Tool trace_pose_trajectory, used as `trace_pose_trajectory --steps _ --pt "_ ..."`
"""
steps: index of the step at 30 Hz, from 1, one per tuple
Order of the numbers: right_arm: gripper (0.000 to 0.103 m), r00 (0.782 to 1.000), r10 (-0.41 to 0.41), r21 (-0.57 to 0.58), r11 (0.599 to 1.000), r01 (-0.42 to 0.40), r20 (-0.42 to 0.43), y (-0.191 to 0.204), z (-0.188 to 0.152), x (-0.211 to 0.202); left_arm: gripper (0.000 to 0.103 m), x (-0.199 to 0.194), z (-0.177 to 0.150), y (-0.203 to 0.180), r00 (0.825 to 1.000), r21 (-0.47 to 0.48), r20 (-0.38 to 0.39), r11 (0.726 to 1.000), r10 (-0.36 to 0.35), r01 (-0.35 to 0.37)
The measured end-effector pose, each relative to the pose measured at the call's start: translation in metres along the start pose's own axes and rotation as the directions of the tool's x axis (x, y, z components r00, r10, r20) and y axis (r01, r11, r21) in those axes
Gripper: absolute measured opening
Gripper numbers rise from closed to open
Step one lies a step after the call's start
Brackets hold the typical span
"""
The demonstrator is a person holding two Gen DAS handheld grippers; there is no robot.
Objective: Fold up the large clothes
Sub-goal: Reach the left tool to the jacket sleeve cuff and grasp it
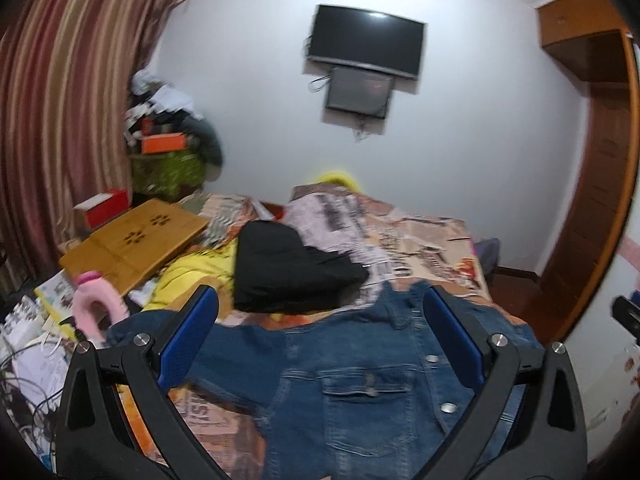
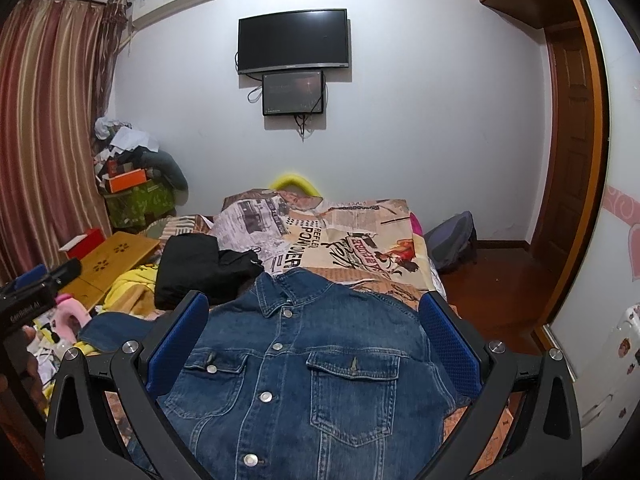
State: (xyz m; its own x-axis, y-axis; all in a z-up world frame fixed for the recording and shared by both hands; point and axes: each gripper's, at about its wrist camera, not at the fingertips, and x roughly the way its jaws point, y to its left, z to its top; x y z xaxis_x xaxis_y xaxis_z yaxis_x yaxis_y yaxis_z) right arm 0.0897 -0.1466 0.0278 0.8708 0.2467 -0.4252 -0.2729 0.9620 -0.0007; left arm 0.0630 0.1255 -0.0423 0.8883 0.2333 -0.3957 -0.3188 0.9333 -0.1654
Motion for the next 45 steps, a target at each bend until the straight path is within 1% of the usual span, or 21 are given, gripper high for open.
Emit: trace_pose_trajectory --steps 2,5,8,11,12,13,16,18,20,24,27,29,32,35,37,38,39,40,42,43,45 --pt "0.103 1.000 -0.002 -0.003 1.000 0.002 -0.007 0.002 0.001 0.008 0.103 0.012 -0.001 0.016 0.999 -0.015 -0.016 0.999 0.041 -0.041" --pt "0.103 1.000 -0.003 -0.007 1.000 0.003 -0.016 0.005 0.002 0.020 0.102 0.035 -0.004 0.044 0.992 -0.043 -0.062 0.993 0.108 -0.111" --pt "0.103 1.000 -0.008 -0.021 1.000 0.007 -0.027 0.009 0.002 0.034 0.101 0.055 -0.012 0.071 0.983 -0.073 -0.105 0.985 0.148 -0.156" --pt "0.103 0.999 -0.012 -0.034 0.999 0.011 -0.038 0.014 0.001 0.049 0.101 0.076 -0.024 0.098 0.962 -0.074 -0.128 0.965 0.241 -0.251" --pt "0.103 0.999 -0.013 -0.037 0.999 0.011 -0.044 0.016 0.000 0.054 0.101 0.081 -0.027 0.104 0.958 -0.066 -0.129 0.962 0.256 -0.266" --pt "0.103 0.999 -0.013 -0.040 0.999 0.011 -0.050 0.016 -0.001 0.058 0.101 0.088 -0.033 0.115 0.949 -0.056 -0.134 0.954 0.284 -0.294" --pt "0.103 0.996 -0.010 -0.053 0.999 0.005 -0.091 0.022 -0.005 0.076 0.101 0.106 -0.046 0.142 0.933 -0.074 -0.175 0.941 0.314 -0.330" --pt "0.103 0.993 -0.009 -0.058 0.998 0.002 -0.119 0.026 -0.008 0.088 0.101 0.121 -0.058 0.164 0.922 -0.109 -0.230 0.933 0.312 -0.343" --pt "0.103 0.988 -0.002 -0.060 0.998 -0.007 -0.152 0.029 -0.012 0.097 0.101 0.136 -0.071 0.187 0.905 -0.152 -0.308 0.923 0.294 -0.352" --pt "0.103 0.977 0.025 -0.051 0.998 -0.037 -0.213 0.032 -0.019 0.111 0.089 0.160 -0.100 0.226 0.859 -0.204 -0.434 0.899 0.271 -0.387" --pt "0.103 0.968 0.032 -0.053 0.998 -0.046 -0.249 0.033 -0.025 0.120 0.084 0.175 -0.117 0.242 0.839 -0.242 -0.495 0.891 0.227 -0.384" --pt "0.103 0.964 0.029 -0.056 0.997 -0.045 -0.265 0.034 -0.028 0.125 0.081 0.183 -0.124 0.247 0.836 -0.269 -0.516 0.891 0.187 -0.365" --pt "0.103 0.957 0.022 -0.055 0.998 -0.039 -0.288 0.033 -0.032 0.132 0.075 0.196 -0.132 0.257 0.842 -0.348 -0.529 0.879 0.103 -0.325" --pt "0.103 0.951 0.020 -0.045 0.998 -0.036 -0.307 0.031 -0.033 0.138 0.069 0.205 -0.135 0.265 0.848 -0.431 -0.530 0.854 0.022 -0.291" --pt "0.103 0.949 0.021 -0.037 0.999 -0.034 -0.315 0.030 -0.034 0.142 0.064 0.211 -0.136 0.270 0.848 -0.471 -0.529 0.836 -0.013 -0.281" --pt "0.103 0.948 0.020 -0.035 0.999 -0.033 -0.319 0.030 -0.034 0.143 0.055 0.215 -0.136 0.272 0.845 -0.478 -0.535 0.830 -0.016 -0.287" --pt "0.103 0.946 0.020 -0.032 0.999 -0.032 -0.323 0.029 -0.034 0.143 0.050 0.218 -0.136 0.273 0.840 -0.475 -0.542 0.829 -0.011 -0.295" --pt "0.103 0.945 0.020 -0.030 0.999 -0.032 -0.326 0.028 -0.034 0.144 0.048 0.222 -0.136 0.275 0.836 -0.468 -0.549 0.829 -0.003 -0.305" --pt "0.103 0.944 0.023 -0.026 0.999 -0.033 -0.330 0.027 -0.034 0.144 0.038 0.225 -0.134 0.276 0.830 -0.462 -0.558 0.826 0.013 -0.323" --pt "0.103 0.943 0.024 -0.024 0.999 -0.034 -0.332 0.027 -0.034 0.144 0.035 0.226 -0.132 0.276 0.827 -0.451 -0.561 0.827 0.030 -0.336" --pt "0.103 0.943 0.025 -0.022 0.999 -0.034 -0.331 0.025 -0.033 0.143 0.026 0.224 -0.128 0.272 0.825 -0.422 -0.562 0.836 0.063 -0.351"
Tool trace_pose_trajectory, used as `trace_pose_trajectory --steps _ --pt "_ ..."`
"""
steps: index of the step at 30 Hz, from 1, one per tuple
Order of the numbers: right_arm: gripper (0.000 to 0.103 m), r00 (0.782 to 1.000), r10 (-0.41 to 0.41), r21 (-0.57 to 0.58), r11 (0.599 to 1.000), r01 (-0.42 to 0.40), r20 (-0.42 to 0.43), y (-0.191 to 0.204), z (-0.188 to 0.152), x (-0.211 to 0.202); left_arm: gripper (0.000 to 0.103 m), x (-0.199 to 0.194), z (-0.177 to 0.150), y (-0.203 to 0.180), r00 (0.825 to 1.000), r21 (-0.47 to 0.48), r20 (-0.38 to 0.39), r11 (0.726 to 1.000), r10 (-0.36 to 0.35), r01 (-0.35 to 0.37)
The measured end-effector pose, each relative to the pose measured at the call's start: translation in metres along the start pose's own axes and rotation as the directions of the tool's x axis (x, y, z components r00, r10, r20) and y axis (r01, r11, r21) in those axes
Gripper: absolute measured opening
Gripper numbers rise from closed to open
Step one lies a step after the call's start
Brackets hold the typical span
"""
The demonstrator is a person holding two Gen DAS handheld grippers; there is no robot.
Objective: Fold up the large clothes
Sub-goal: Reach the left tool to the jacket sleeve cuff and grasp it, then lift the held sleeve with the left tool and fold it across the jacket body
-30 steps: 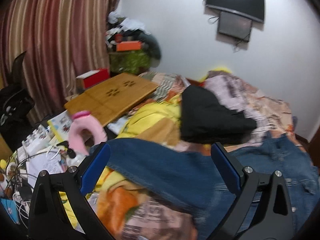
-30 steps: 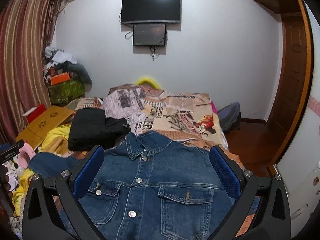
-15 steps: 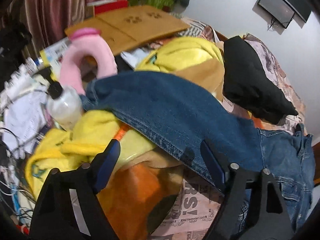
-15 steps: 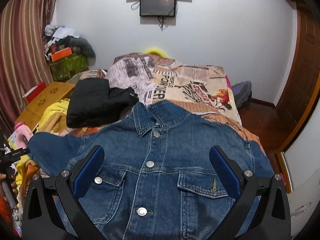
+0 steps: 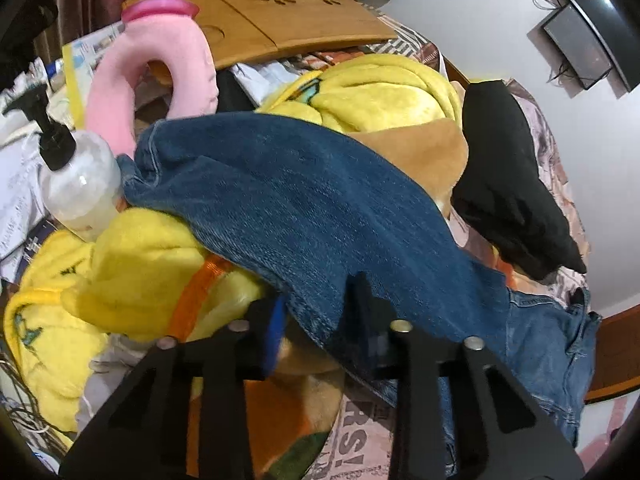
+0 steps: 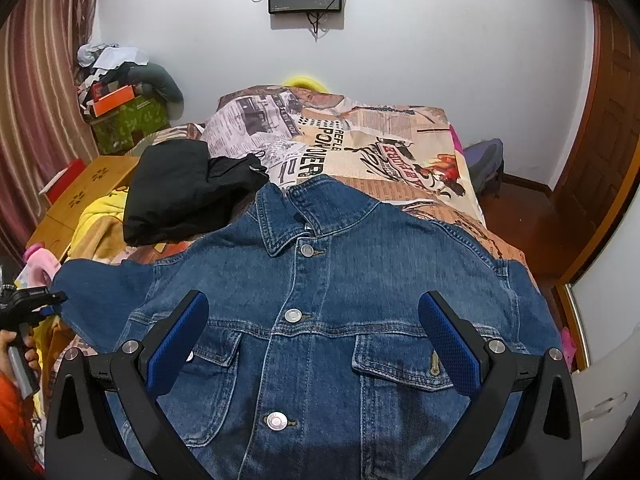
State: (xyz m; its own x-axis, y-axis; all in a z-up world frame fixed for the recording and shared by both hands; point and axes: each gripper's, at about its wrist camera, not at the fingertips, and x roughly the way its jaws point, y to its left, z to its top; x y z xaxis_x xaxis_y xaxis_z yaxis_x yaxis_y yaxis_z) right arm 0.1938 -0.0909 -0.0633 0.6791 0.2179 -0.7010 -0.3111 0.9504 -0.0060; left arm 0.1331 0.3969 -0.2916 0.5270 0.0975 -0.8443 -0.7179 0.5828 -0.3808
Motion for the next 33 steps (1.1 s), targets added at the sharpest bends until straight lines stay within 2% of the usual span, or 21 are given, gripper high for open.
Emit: trace_pose_trajectory --steps 5,12,17,24,28,33 --pt "0.103 1.000 0.000 0.010 1.000 0.000 0.009 -0.005 0.001 -0.006 0.017 -0.017 -0.003 -0.018 0.995 0.080 0.065 0.994 0.070 -0.075" --pt "0.103 1.000 -0.003 0.035 0.999 0.001 0.031 -0.016 0.002 -0.017 0.014 -0.062 -0.009 -0.063 0.975 0.213 0.207 0.969 0.082 -0.127" --pt "0.103 0.999 0.000 0.056 0.998 -0.003 0.050 -0.026 0.001 -0.024 0.013 -0.094 -0.018 -0.112 0.959 0.328 0.284 0.938 0.015 -0.112" --pt "0.103 0.997 0.005 0.068 0.998 -0.010 0.076 -0.041 0.001 -0.032 0.011 -0.126 -0.039 -0.184 0.943 0.455 0.305 0.890 -0.134 -0.020" --pt "0.103 0.996 0.001 0.070 0.998 -0.008 0.093 -0.048 0.000 -0.036 0.011 -0.136 -0.067 -0.232 0.934 0.541 0.276 0.840 -0.227 0.044" --pt "0.103 0.995 -0.002 0.074 0.997 -0.005 0.100 -0.059 -0.003 -0.039 0.010 -0.135 -0.101 -0.277 0.932 0.616 0.183 0.776 -0.312 0.138"
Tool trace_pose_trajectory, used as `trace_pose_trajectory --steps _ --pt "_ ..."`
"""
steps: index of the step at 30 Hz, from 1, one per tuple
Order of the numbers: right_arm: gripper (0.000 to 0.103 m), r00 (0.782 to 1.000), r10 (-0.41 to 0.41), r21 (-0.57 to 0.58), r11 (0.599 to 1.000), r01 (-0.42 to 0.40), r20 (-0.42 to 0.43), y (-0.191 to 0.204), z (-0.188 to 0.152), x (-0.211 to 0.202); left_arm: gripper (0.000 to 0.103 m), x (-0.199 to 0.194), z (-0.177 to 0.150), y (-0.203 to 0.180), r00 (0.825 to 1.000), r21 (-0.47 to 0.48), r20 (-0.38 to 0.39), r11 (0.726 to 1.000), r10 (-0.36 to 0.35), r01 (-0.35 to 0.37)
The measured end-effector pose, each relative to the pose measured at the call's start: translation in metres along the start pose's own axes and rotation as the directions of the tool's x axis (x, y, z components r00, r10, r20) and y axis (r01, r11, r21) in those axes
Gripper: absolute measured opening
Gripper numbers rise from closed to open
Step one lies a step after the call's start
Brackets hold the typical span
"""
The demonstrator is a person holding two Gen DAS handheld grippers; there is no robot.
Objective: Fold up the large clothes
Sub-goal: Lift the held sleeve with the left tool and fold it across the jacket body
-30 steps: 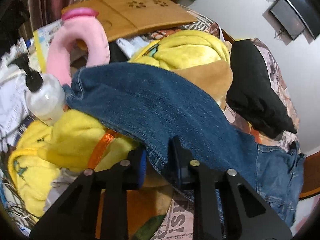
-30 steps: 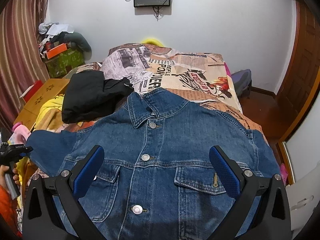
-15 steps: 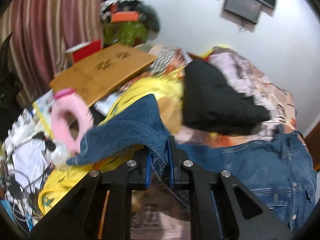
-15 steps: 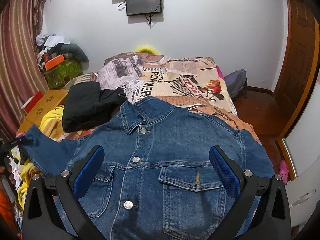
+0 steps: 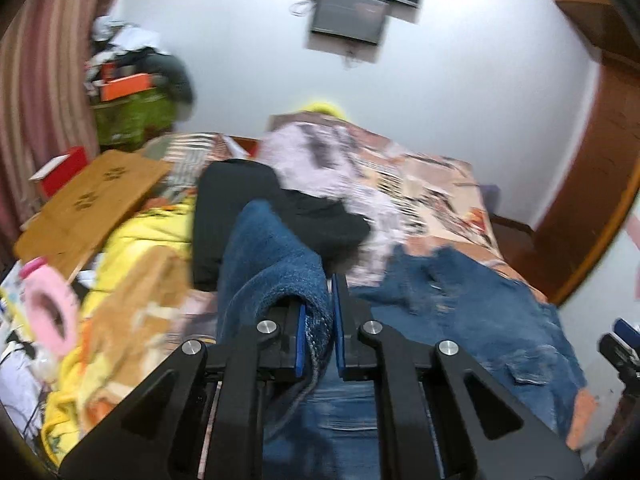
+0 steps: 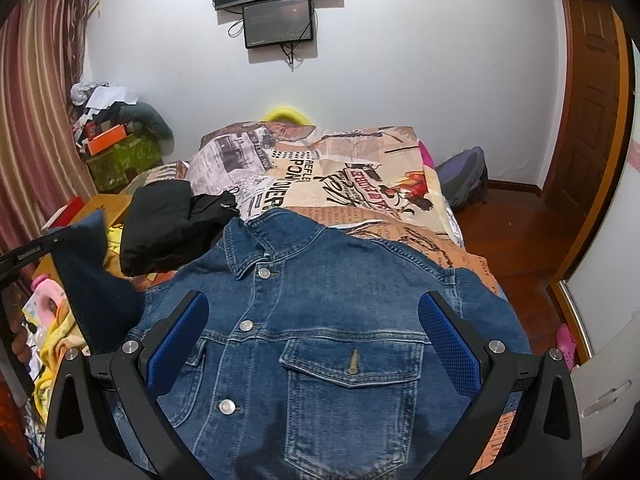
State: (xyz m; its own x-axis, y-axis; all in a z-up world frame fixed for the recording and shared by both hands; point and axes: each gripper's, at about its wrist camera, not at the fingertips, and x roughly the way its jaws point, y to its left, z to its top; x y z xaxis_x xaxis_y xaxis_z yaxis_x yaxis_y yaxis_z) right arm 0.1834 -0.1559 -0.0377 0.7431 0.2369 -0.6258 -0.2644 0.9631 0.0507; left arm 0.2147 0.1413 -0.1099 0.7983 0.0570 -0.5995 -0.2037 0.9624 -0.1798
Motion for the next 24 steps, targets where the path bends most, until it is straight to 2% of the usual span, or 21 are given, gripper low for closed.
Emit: trace_pose_trajectory --steps 5,10,18,22,24 --pt "0.103 1.000 -0.003 0.012 1.000 0.003 -0.006 -0.011 -0.005 -0.001 0.010 0.017 -0.015 -0.057 0.996 0.087 -0.064 0.994 -0.060 0.065" --pt "0.103 1.000 -0.012 0.021 1.000 0.013 -0.023 -0.020 -0.010 -0.003 0.010 0.037 -0.039 -0.094 0.987 0.158 -0.149 0.984 -0.064 0.088" --pt "0.103 0.998 -0.021 0.021 1.000 0.022 -0.053 -0.027 -0.016 0.000 0.010 0.052 -0.069 -0.112 0.965 0.208 -0.252 0.970 -0.071 0.125" --pt "0.103 0.998 -0.019 0.012 1.000 0.020 -0.063 -0.026 -0.018 0.001 0.010 0.049 -0.078 -0.117 0.961 0.237 -0.269 0.964 -0.057 0.123" --pt "0.103 0.998 -0.015 0.008 1.000 0.016 -0.067 -0.025 -0.018 0.002 0.016 0.046 -0.080 -0.115 0.959 0.239 -0.276 0.962 -0.060 0.129"
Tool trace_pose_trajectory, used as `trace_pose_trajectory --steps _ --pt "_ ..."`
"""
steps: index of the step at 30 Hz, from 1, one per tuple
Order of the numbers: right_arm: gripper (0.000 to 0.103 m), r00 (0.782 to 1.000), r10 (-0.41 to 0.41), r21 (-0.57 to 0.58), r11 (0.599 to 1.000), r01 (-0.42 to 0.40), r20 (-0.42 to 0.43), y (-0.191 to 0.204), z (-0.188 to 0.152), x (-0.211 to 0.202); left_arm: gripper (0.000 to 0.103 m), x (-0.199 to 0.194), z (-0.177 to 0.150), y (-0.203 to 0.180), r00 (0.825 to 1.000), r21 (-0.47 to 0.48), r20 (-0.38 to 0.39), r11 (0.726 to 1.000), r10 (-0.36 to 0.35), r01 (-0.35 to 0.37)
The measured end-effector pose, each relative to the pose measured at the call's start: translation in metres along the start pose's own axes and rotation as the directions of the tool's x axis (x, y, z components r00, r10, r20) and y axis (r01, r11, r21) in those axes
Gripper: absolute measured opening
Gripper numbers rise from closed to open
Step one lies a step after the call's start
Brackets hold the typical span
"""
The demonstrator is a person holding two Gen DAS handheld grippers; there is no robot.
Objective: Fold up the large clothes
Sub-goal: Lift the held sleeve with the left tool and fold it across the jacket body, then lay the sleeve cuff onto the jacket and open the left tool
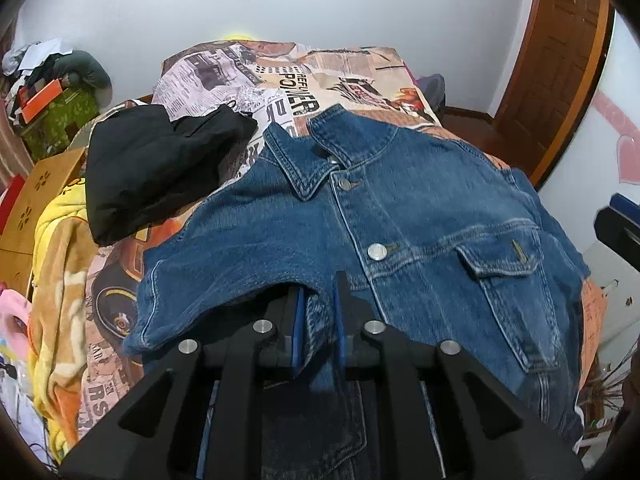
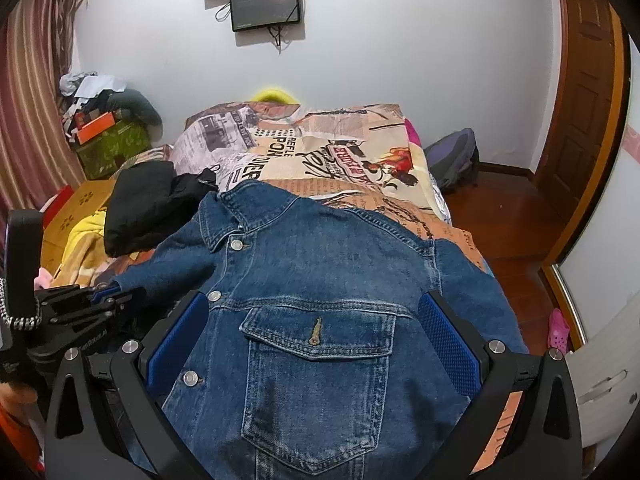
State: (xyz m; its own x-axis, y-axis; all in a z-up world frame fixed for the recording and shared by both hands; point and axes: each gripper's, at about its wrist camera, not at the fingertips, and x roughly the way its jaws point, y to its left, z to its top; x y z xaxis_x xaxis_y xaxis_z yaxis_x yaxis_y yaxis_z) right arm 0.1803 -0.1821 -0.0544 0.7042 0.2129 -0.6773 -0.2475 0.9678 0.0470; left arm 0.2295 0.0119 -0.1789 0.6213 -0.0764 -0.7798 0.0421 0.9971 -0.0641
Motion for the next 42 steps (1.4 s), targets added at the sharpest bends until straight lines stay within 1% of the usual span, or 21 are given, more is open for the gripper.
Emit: trace_pose_trajectory --steps 1,2,3,4,5,6,8,13,16,20,21,23,26,27,31,34,35,37,38,39,42 --pt "0.103 1.000 0.002 -0.001 1.000 -0.002 -0.002 0.000 0.001 0.001 0.018 -0.003 -0.001 0.003 1.000 -0.006 -0.002 1.000 -0.011 0.011" --pt "0.103 1.000 0.004 -0.002 1.000 -0.004 -0.003 0.001 0.001 0.002 0.025 -0.006 -0.002 0.005 1.000 -0.011 -0.002 1.000 -0.016 0.016" --pt "0.103 1.000 0.006 -0.003 1.000 -0.006 -0.004 0.002 0.002 0.002 0.036 -0.011 -0.003 0.008 1.000 -0.021 0.003 1.000 -0.023 0.023" --pt "0.103 1.000 0.007 -0.004 1.000 -0.007 -0.005 0.003 0.002 0.003 0.043 -0.015 -0.002 0.012 1.000 -0.030 0.015 0.999 -0.022 0.022" --pt "0.103 1.000 0.008 -0.006 1.000 -0.008 -0.005 0.003 0.002 0.003 0.054 -0.020 -0.002 0.016 0.999 -0.038 0.028 0.999 -0.015 0.016" --pt "0.103 1.000 0.008 -0.006 1.000 -0.008 -0.005 0.005 0.002 0.003 0.058 -0.025 -0.002 0.019 0.999 -0.045 0.045 0.999 -0.004 0.006" --pt "0.103 1.000 0.009 -0.010 1.000 -0.009 -0.006 0.007 0.003 0.005 0.058 -0.038 -0.001 0.030 0.997 -0.059 0.079 0.998 0.021 -0.016" --pt "0.103 1.000 0.013 -0.018 1.000 -0.013 -0.011 0.014 0.005 0.010 0.062 -0.051 0.001 0.066 0.990 -0.139 0.111 0.988 0.084 -0.068" --pt "0.103 1.000 0.020 -0.017 1.000 -0.021 -0.016 0.018 0.006 0.013 0.062 -0.047 -0.001 0.094 0.986 -0.201 0.090 0.972 0.142 -0.121" --pt "0.103 0.999 0.023 -0.024 0.999 -0.024 -0.024 0.023 0.006 0.016 0.062 -0.032 -0.012 0.134 0.990 -0.318 0.029 0.940 0.140 -0.124" --pt "0.103 0.999 0.022 -0.028 0.999 -0.023 -0.027 0.024 0.006 0.018 0.062 -0.028 -0.016 0.142 0.992 -0.344 0.014 0.932 0.129 -0.116" --pt "0.103 0.999 0.018 -0.034 0.999 -0.019 -0.035 0.025 0.004 0.020 0.062 -0.018 -0.024 0.158 0.997 -0.409 -0.017 0.909 0.081 -0.081" --pt "0.103 0.999 0.013 -0.036 0.999 -0.015 -0.047 0.026 0.003 0.025 0.062 0.001 -0.037 0.175 0.998 -0.499 -0.057 0.867 -0.041 0.008" --pt "0.103 0.999 0.012 -0.035 0.999 -0.014 -0.051 0.026 0.003 0.026 0.062 0.009 -0.041 0.179 0.994 -0.531 -0.066 0.846 -0.093 0.044" --pt "0.103 0.998 0.014 -0.026 1.000 -0.016 -0.067 0.024 0.002 0.031 0.062 0.029 -0.053 0.183 0.975 -0.605 -0.082 0.788 -0.206 0.116" --pt "0.103 0.997 0.011 -0.025 1.000 -0.013 -0.074 0.022 0.001 0.033 0.062 0.044 -0.059 0.186 0.959 -0.659 -0.084 0.737 -0.271 0.150" --pt "0.103 0.997 0.009 -0.026 1.000 -0.011 -0.075 0.022 0.001 0.034 0.062 0.048 -0.062 0.188 0.952 -0.687 -0.080 0.708 -0.296 0.162" --pt "0.103 0.997 0.002 -0.029 1.000 -0.005 -0.076 0.021 0.000 0.035 0.062 0.052 -0.065 0.192 0.946 -0.723 -0.073 0.670 -0.317 0.169" --pt "0.103 0.997 0.000 -0.029 1.000 -0.002 -0.076 0.020 0.000 0.035 0.062 0.053 -0.067 0.192 0.945 -0.733 -0.068 0.659 -0.320 0.170" --pt "0.103 0.997 -0.002 -0.029 1.000 0.000 -0.075 0.020 0.000 0.035 0.062 0.052 -0.068 0.192 0.945 -0.736 -0.064 0.655 -0.320 0.172" --pt "0.103 0.997 -0.004 -0.026 1.000 0.002 -0.077 0.018 -0.001 0.036 0.062 0.047 -0.072 0.190 0.950 -0.733 -0.068 0.661 -0.306 0.160"
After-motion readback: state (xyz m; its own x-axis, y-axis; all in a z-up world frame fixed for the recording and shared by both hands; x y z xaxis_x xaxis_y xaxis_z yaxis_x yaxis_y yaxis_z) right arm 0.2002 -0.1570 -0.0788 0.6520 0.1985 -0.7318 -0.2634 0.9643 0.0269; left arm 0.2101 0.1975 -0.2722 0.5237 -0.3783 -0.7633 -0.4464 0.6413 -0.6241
